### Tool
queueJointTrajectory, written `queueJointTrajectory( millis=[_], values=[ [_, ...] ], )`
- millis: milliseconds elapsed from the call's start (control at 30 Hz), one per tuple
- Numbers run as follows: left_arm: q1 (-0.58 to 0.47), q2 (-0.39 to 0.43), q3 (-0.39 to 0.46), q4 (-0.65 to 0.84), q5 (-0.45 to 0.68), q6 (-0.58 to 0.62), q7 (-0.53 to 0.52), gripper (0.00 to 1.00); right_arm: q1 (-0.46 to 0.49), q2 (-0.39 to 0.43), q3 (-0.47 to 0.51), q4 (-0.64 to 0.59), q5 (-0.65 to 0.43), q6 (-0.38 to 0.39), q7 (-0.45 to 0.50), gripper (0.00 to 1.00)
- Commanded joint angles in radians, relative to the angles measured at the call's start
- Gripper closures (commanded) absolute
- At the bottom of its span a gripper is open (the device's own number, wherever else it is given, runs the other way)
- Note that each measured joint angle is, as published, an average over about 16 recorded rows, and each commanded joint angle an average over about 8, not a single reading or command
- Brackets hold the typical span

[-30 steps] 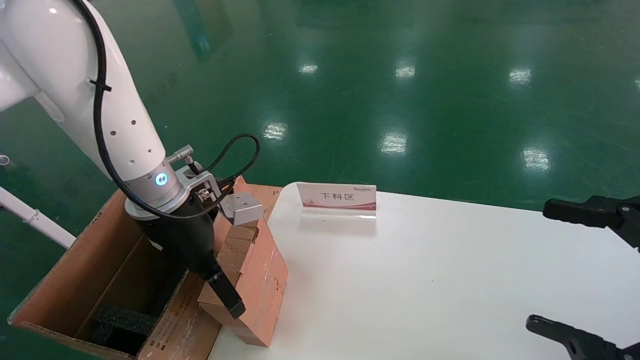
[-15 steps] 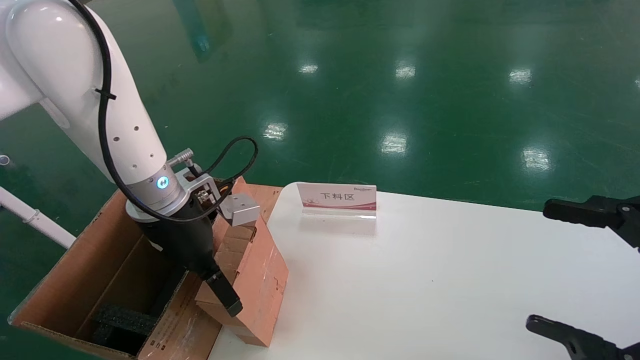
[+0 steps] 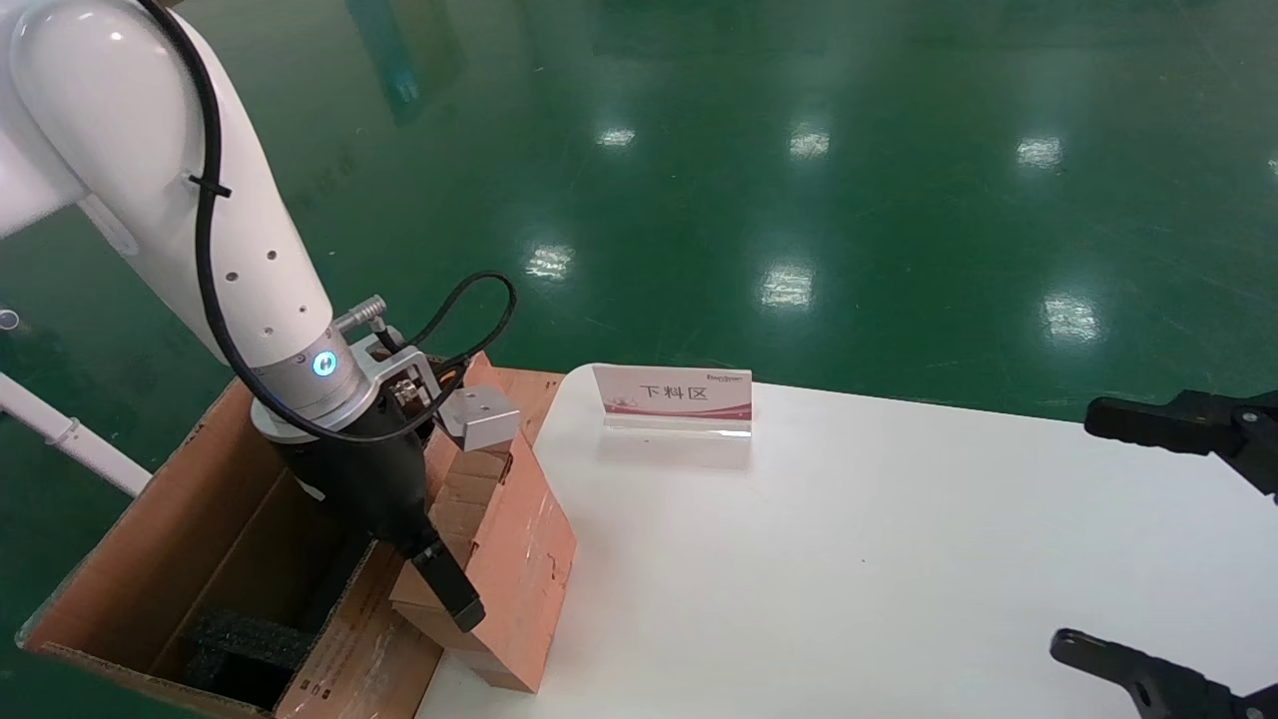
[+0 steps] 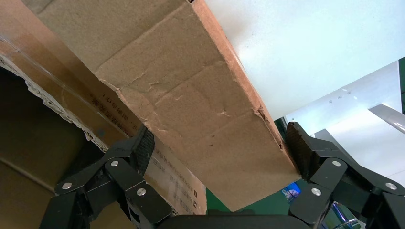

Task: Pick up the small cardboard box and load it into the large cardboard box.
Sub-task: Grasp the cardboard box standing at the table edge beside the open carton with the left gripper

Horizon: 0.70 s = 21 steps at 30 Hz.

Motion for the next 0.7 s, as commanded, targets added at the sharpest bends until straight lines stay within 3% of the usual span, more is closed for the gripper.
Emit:
queueJointTrajectory(
  millis=[33, 267, 300, 700],
  values=[
    [0.000, 0.000, 0.000, 0.000, 0.000, 0.000, 0.001, 1.00, 0.000, 0.000, 0.000, 0.000, 0.000, 0.000, 0.000, 0.08],
    [-0.001, 0.000, -0.001, 0.001, -0.001, 0.001, 0.001, 1.00, 0.000, 0.000, 0.000, 0.000, 0.000, 0.000, 0.000, 0.95],
    [-0.001, 0.000, -0.001, 0.001, -0.001, 0.001, 0.001, 1.00, 0.000, 0.000, 0.000, 0.000, 0.000, 0.000, 0.000, 1.00],
    [-0.001, 0.000, -0.001, 0.001, -0.001, 0.002, 0.002, 1.00, 0.000, 0.000, 0.001, 0.000, 0.000, 0.000, 0.000, 1.00]
  ],
)
